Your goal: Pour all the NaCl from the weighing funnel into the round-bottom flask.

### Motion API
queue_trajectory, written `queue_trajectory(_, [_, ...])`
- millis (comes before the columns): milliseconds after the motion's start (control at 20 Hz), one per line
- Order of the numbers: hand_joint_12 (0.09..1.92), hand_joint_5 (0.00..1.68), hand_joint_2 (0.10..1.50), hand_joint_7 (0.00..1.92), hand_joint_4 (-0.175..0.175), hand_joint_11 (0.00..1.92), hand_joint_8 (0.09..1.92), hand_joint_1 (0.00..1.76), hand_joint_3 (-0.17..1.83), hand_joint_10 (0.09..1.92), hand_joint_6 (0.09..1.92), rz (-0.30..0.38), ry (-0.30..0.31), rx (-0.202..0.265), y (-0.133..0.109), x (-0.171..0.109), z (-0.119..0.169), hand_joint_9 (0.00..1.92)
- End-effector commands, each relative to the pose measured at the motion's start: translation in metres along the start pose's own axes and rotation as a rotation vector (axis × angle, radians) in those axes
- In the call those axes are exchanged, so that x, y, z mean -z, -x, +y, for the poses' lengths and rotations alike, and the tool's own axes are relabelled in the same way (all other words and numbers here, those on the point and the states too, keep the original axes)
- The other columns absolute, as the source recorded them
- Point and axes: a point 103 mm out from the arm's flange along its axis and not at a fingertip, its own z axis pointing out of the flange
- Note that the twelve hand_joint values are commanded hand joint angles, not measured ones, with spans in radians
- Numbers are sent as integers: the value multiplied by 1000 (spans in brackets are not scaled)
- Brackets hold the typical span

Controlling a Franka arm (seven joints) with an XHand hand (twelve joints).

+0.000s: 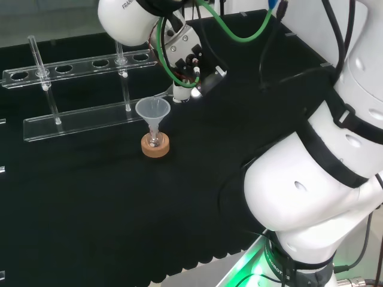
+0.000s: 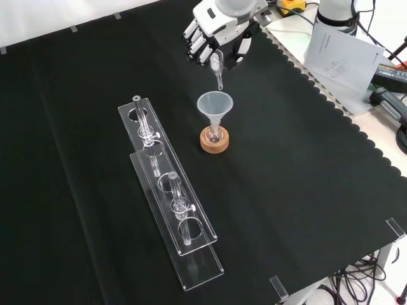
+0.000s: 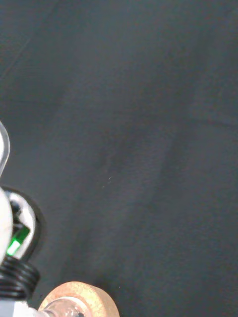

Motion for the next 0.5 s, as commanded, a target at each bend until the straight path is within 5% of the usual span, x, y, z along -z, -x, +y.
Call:
queue_trajectory(50, [1108,1233,666,670,175,702,636,1113,672,377,751,-50,-7,1,-7,2,1,965])
queue_trajectory(500, [1105,1233,666,667,175,705,636,1113,671,372,750,-106,-15,-7,-8,3,8,967])
